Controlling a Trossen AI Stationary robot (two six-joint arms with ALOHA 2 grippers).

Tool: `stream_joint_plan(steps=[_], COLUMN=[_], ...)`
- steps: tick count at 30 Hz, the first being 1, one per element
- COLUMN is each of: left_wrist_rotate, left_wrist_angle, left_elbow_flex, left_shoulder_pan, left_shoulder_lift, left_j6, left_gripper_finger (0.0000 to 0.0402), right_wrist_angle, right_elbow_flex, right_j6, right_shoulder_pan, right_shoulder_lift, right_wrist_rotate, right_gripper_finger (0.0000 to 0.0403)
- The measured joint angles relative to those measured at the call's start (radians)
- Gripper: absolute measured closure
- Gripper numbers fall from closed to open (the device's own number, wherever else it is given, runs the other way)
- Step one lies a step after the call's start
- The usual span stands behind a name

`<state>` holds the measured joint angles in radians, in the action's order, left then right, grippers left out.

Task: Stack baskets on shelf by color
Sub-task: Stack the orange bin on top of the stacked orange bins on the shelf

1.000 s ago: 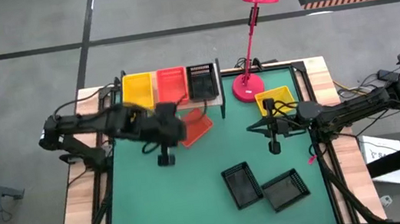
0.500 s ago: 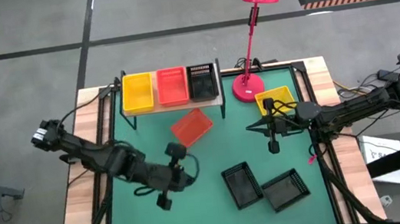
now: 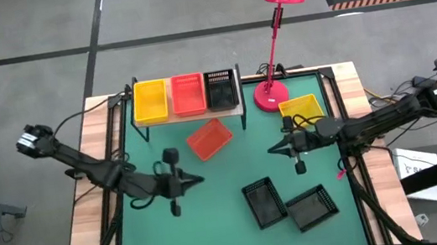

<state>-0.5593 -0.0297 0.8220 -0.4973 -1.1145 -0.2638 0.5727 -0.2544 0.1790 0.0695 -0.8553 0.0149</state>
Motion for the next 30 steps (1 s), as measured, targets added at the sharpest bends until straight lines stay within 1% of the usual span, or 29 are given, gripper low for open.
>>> stream_joint_plan(steps=[3, 5, 7, 10, 15, 21, 25, 30], left_wrist_rotate=[-0.101, -0.147, -0.157, -0.157, -0.157, -0.157, -0.185, -0.191], left_wrist_angle=[0.161, 0.251, 0.319, 0.373, 0.395, 0.396, 0.396, 0.376], left_elbow_flex=[-0.097, -0.15, -0.194, -0.234, -0.266, -0.267, -0.266, -0.266], left_shoulder_pan=[0.0, 0.0, 0.0, 0.0, 0.0, 0.0, 0.0, 0.0], left_shoulder_lift=[0.059, 0.09, 0.119, 0.153, 0.183, 0.178, 0.196, 0.262], left_j6=[-0.05, -0.066, -0.086, -0.09, -0.083, -0.086, -0.164, -0.243], left_gripper_finger=[0.0398, 0.0398, 0.0398, 0.0398, 0.0398, 0.0398, 0.0398, 0.0398], right_wrist_angle=[0.005, -0.008, -0.061, -0.191, -0.319, -0.465, -0.488, -0.496], right_elbow_flex=[-0.02, -0.054, -0.1, -0.196, -0.335, -0.481, -0.555, -0.646], right_j6=[-0.063, -0.098, -0.113, -0.111, -0.107, -0.095, -0.095, -0.097], right_shoulder_pan=[0.01, 0.013, 0.019, 0.02, 0.026, 0.036, 0.036, 0.035], right_shoulder_lift=[-0.044, -0.074, -0.1, -0.139, -0.233, -0.354, -0.445, -0.548], right_wrist_rotate=[-0.065, -0.069, -0.066, -0.066, -0.068, -0.07, -0.147, -0.222], right_gripper_finger=[0.0394, 0.0394, 0.0394, 0.0394, 0.0394, 0.0394, 0.0394, 0.0394])
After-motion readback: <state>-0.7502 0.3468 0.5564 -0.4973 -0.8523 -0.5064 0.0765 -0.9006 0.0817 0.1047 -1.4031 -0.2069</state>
